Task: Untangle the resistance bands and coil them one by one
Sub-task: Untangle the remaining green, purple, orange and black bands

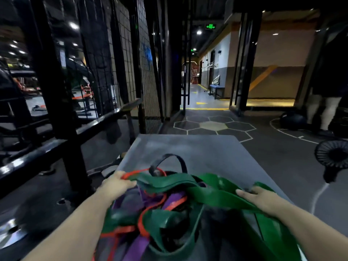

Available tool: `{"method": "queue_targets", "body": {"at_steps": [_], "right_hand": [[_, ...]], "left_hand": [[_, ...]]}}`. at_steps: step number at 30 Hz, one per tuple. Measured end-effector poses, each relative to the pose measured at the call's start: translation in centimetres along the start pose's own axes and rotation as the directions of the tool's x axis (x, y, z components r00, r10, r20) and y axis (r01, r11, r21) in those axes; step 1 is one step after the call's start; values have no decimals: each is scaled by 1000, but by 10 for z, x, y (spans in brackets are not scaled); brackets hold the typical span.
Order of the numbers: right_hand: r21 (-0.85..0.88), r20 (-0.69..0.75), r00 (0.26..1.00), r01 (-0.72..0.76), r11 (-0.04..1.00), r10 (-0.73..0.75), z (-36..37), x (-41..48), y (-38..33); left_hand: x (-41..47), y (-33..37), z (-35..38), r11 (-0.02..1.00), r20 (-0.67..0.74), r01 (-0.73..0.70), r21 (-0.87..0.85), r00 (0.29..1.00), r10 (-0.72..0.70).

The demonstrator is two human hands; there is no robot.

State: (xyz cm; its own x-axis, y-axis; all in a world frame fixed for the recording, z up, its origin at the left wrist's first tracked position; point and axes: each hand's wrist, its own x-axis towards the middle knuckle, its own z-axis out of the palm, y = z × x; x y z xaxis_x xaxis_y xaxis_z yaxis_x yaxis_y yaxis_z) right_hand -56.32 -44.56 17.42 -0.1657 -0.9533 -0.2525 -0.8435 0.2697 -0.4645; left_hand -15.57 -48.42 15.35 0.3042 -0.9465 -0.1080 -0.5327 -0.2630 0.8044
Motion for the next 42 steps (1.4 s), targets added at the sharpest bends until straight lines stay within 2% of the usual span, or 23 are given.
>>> {"method": "queue_targets", "body": {"at_steps": [1,2,3,4,5,7,10,11,13,16,19,22,24,26,28,31,33,38,42], "right_hand": [[21,80,993,87,996,-88,-7,-2,10],[-45,84,996,11,999,-8,15,-8,12],[-25,75,997,30,999,-28,18,-11,15],[-23,90,995,32,999,-30,18,-10,16],[-3,96,994,49,999,-48,18,-11,14],[-93,124,990,83,992,-71,35,-21,9],[-80,119,990,91,993,-81,49,-15,0],[-84,122,988,102,991,-91,51,-17,-4],[-77,124,983,145,986,-135,56,-16,-7],[-30,118,978,177,984,-172,60,-17,-8],[-88,139,976,183,979,-170,67,-17,-6],[-91,132,975,191,977,-179,77,-11,3],[-109,107,978,190,976,-179,81,-2,15],[-117,90,980,185,976,-175,80,4,23],[-47,97,975,206,977,-201,74,5,27],[103,98,949,288,952,-298,65,3,31],[129,110,936,320,939,-334,64,0,31],[73,55,960,270,960,-274,74,5,26],[6,-14,937,348,937,-348,85,5,18]], "left_hand": [[-3,-3,6,975,-11,13,222,1000,-11],[-12,-1,12,904,-51,22,427,999,-1],[-17,0,18,838,-90,22,545,995,33],[-24,5,23,806,-109,-1,592,991,81],[-29,11,28,797,-103,-59,601,983,150],[-41,25,39,751,-20,-270,602,936,353],[-57,47,57,623,119,-590,514,768,629],[-61,54,63,588,155,-649,482,724,673],[-63,66,76,567,187,-711,415,677,712],[-52,82,94,616,184,-691,379,709,681],[-28,98,109,614,274,-660,432,745,608],[-6,104,120,619,415,-578,531,815,405],[2,104,124,662,467,-505,553,846,255],[4,106,126,690,510,-449,567,850,134],[5,108,127,699,546,-426,575,836,60],[2,105,132,683,528,-408,606,849,39],[-2,100,135,664,499,-411,625,864,65],[-19,77,138,639,457,-497,588,855,244],[-32,66,135,583,461,-508,634,854,242]]}}
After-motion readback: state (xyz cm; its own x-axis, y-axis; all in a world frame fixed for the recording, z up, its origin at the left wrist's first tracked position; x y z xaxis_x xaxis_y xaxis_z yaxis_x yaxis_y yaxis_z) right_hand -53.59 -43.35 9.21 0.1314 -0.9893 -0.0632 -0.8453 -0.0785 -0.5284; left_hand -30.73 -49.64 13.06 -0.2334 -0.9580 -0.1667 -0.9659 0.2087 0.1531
